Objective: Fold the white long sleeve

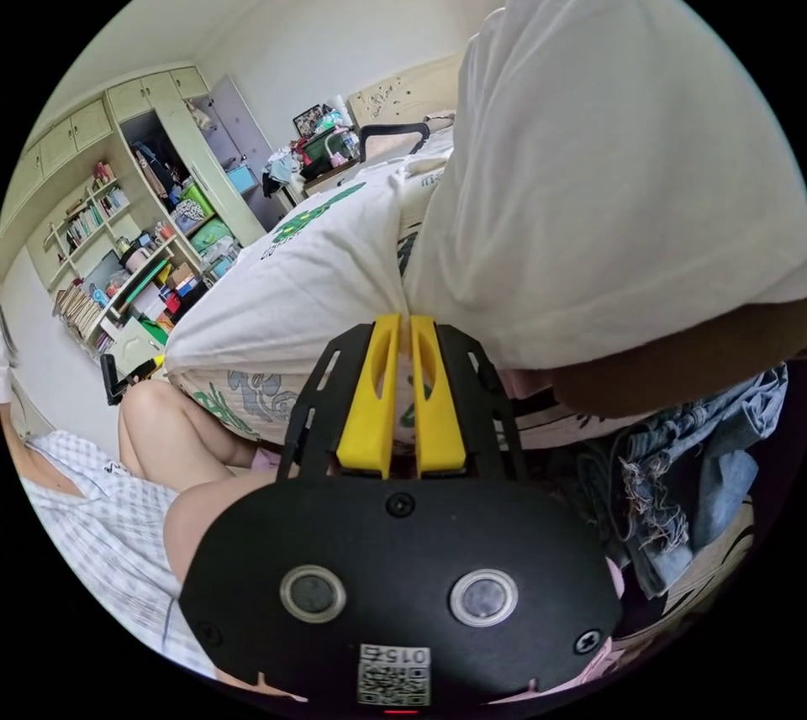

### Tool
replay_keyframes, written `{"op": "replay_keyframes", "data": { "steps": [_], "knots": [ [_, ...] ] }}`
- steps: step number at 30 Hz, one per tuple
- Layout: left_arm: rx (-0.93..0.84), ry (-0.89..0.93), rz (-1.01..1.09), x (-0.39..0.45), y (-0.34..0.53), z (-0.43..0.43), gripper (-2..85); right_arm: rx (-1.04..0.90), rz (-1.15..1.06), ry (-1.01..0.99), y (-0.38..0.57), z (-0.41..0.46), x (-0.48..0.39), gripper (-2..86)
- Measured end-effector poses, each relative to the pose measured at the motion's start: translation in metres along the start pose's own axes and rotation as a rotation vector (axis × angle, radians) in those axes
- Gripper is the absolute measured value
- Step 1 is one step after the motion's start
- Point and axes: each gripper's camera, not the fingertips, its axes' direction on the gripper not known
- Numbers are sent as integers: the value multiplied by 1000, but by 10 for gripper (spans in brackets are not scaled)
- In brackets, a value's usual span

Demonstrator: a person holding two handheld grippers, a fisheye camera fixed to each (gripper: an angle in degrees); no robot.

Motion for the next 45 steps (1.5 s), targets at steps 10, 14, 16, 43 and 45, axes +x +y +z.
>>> {"op": "replay_keyframes", "data": {
  "steps": [10,14,16,43,45],
  "knots": [
    [53,-178,183,78,-63,-44,-3,128,-244,49,-40,-61,-47,46],
    [198,-165,472,158,-133,-15,-4,232,-470,262,-87,-54,-82,4],
    [206,-155,598,195,-164,15,-1,350,-499,368,-106,-46,-94,-4],
    [-337,-28,526,445,-464,639,78,-81,305,632,-424,286,73,96],
    [-356,-40,569,459,-463,664,77,-95,325,619,-430,291,78,76]
  ]
}}
